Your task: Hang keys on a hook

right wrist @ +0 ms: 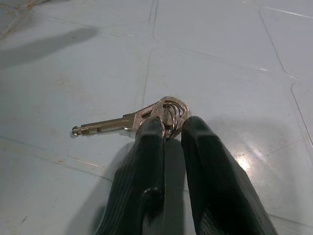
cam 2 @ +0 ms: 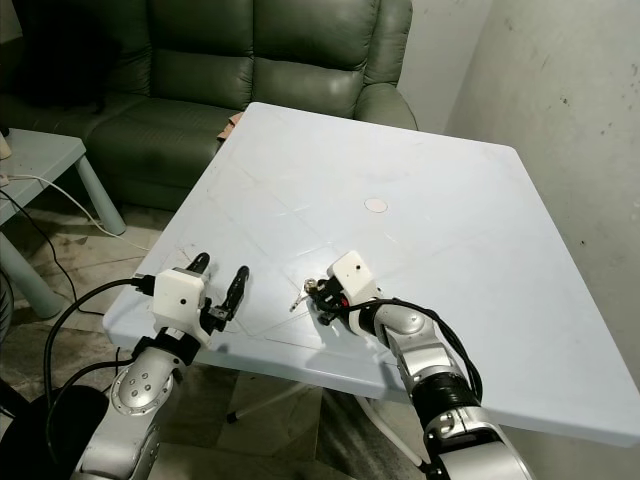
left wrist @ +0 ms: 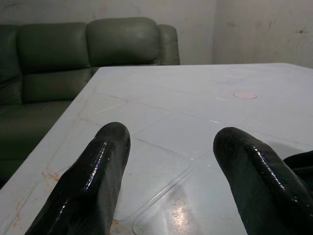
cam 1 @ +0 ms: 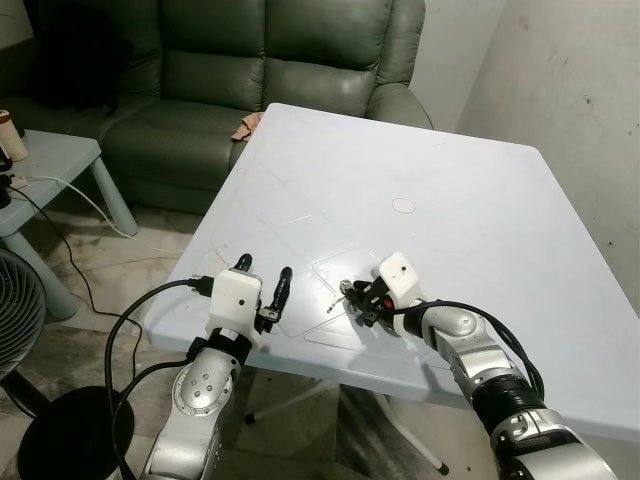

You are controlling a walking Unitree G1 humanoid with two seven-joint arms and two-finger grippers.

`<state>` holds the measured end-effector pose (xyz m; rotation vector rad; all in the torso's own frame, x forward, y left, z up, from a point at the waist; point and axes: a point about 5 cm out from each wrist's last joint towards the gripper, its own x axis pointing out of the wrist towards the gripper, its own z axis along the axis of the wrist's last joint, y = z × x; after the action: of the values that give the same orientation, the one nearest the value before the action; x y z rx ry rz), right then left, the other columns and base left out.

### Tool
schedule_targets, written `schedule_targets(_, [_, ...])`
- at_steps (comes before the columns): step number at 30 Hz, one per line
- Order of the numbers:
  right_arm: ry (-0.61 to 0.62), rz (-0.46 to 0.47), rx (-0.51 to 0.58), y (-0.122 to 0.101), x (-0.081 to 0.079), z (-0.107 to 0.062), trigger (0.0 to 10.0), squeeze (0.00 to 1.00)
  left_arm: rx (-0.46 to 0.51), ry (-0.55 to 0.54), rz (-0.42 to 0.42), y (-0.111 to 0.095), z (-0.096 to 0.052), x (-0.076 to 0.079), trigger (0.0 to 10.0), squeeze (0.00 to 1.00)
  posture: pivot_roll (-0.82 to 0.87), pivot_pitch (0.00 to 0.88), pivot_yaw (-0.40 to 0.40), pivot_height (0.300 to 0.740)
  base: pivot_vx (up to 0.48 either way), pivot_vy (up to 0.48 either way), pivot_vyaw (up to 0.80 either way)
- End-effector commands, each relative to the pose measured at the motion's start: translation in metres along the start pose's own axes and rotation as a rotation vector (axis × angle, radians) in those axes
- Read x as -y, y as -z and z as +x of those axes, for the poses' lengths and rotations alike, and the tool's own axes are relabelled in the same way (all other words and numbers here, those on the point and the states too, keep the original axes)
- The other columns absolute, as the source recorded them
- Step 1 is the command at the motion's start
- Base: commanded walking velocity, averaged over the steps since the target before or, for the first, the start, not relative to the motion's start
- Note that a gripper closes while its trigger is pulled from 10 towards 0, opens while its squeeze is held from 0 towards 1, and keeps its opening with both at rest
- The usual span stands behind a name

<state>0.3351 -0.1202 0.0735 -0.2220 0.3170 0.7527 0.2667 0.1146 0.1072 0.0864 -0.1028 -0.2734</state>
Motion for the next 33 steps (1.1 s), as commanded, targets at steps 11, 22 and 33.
schedule_targets(11, [0.005,0.005,0.039,-0.0032,0.0033,-0.0023,0.0,0.0,0.014,-0.009,0.006,-0.0042,0.0029,-0.0019,10.0,0.0,-0.04,0.0,-0.094,0.74,0.0,0.0,0.0])
schedule_targets(22, [0.02,0.03,0.044,-0.0056,0.0077,-0.0034,2.5,0.0,0.021,-0.032,-0.009,-0.0062,0.0061,-0.0077,10.0,0.0,-0.05,0.0,-0.099,0.74,0.0,0.0,0.0])
schedule_targets(33, [-0.02,0.034,0.034,-0.0029,0.0085,-0.0057,10.0,1.0,0.023,-0.046,-0.012,-0.0069,0.0057,-0.0105,10.0,0.0,-0.05,0.0,-0.1,0.74,0.0,0.0,0.0])
